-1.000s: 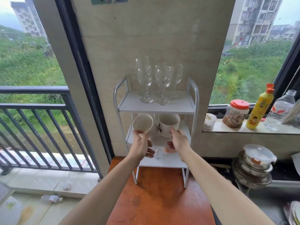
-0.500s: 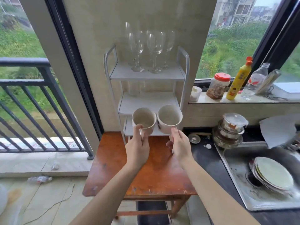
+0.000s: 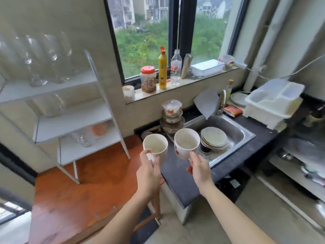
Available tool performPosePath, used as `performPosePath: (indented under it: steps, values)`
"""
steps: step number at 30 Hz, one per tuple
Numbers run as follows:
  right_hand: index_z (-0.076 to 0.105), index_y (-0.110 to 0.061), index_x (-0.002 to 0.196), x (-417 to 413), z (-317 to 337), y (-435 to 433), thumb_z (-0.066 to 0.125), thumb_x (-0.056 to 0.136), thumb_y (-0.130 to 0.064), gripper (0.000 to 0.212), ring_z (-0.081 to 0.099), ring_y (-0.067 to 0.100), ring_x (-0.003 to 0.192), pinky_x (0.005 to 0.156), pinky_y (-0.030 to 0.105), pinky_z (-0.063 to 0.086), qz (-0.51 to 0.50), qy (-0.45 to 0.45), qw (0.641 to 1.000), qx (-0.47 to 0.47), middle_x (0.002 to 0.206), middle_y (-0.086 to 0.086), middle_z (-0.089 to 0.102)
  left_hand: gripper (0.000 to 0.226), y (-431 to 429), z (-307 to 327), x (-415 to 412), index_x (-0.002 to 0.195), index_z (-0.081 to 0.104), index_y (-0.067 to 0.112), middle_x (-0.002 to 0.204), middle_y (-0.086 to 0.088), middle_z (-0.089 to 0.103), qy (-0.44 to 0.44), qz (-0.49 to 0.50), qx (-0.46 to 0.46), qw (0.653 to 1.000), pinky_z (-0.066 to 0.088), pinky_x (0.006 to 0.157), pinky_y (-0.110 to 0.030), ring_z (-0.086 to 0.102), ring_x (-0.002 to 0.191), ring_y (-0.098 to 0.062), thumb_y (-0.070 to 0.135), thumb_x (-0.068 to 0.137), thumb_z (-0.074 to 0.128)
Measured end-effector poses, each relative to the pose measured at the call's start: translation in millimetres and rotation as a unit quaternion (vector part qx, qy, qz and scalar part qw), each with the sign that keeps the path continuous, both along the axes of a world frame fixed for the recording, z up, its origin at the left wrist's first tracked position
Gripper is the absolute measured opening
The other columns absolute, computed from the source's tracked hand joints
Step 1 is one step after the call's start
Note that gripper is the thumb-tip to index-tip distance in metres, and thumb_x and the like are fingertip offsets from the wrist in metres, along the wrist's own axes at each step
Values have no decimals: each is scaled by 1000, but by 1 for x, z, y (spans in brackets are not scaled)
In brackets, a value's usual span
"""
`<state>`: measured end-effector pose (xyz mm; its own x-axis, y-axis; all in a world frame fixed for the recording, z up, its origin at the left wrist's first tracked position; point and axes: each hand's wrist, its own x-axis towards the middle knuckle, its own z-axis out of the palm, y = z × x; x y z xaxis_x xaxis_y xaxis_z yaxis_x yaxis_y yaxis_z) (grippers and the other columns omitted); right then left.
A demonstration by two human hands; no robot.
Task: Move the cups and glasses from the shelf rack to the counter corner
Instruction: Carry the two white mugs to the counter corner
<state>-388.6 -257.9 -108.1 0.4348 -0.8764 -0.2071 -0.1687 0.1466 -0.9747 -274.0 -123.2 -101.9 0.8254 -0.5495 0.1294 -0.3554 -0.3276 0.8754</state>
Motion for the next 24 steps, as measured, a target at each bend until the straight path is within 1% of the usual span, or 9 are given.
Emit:
performPosePath:
  steps: [2,4,7,9,13,15,18,21,24]
  values:
    - [58,-24,66,-40,4,-25,52,100,-42,40,50,10,59,65,35,42,-40,-22,999,12,53,-15,49,30,-34,8,-33,120,26,38,79,-3,68,-6,-41,-12,999,56,71,-51,69,70,-27,28,102,48]
    - [63,-28,63,-85,8,-50,53,98,-43,40,52,3,56,64,33,44,-82,-39,996,4,57,-17,54,28,-70,13,-70,114,24,36,77,0,69,-24,-77,-14,997,55,74,-51,70,74,-32,30,102,49]
    - [62,-27,58,-166,10,-89,53,93,-49,42,53,11,57,66,36,43,-137,-37,990,-2,52,-15,53,22,-128,15,-136,108,31,28,73,8,67,-41,-123,-5,992,50,71,-44,69,77,-34,34,101,51]
    - [59,-23,62,-225,8,-113,53,91,-50,40,51,13,54,63,34,40,-168,-33,985,-2,49,-14,49,16,-165,14,-187,106,39,25,76,13,64,-34,-153,-2,988,50,71,-41,67,78,-28,37,101,50]
    - [48,-20,63,-346,-1,-155,54,100,-39,41,50,15,52,61,34,37,-247,-36,968,-7,48,-12,44,17,-236,6,-294,105,49,23,92,12,65,31,-227,4,973,57,80,-51,68,87,-23,39,100,51]
    - [43,-20,63,-402,-2,-173,52,95,-48,44,51,17,56,64,36,40,-281,-17,960,-7,46,-12,44,19,-266,5,-343,104,52,23,93,11,64,49,-259,10,965,58,80,-50,67,87,-17,42,99,51]
    - [45,-23,58,-470,-1,-197,48,80,-68,50,52,18,57,63,35,41,-328,-5,945,-3,45,-12,46,19,-302,3,-407,101,53,23,89,11,65,80,-287,4,955,60,77,-48,66,73,2,42,98,55]
    - [53,-31,58,-521,-4,-222,48,83,-70,46,54,16,55,62,33,44,-376,-2,927,1,47,-13,48,14,-336,2,-457,96,52,28,84,11,66,77,-322,7,943,60,77,-48,65,70,6,42,96,56]
    - [47,-31,61,-563,-9,-250,48,83,-72,47,55,14,52,60,31,45,-421,6,907,4,48,-13,48,19,-377,0,-496,93,49,30,83,15,68,82,-361,7,929,60,78,-49,66,74,4,47,93,56]
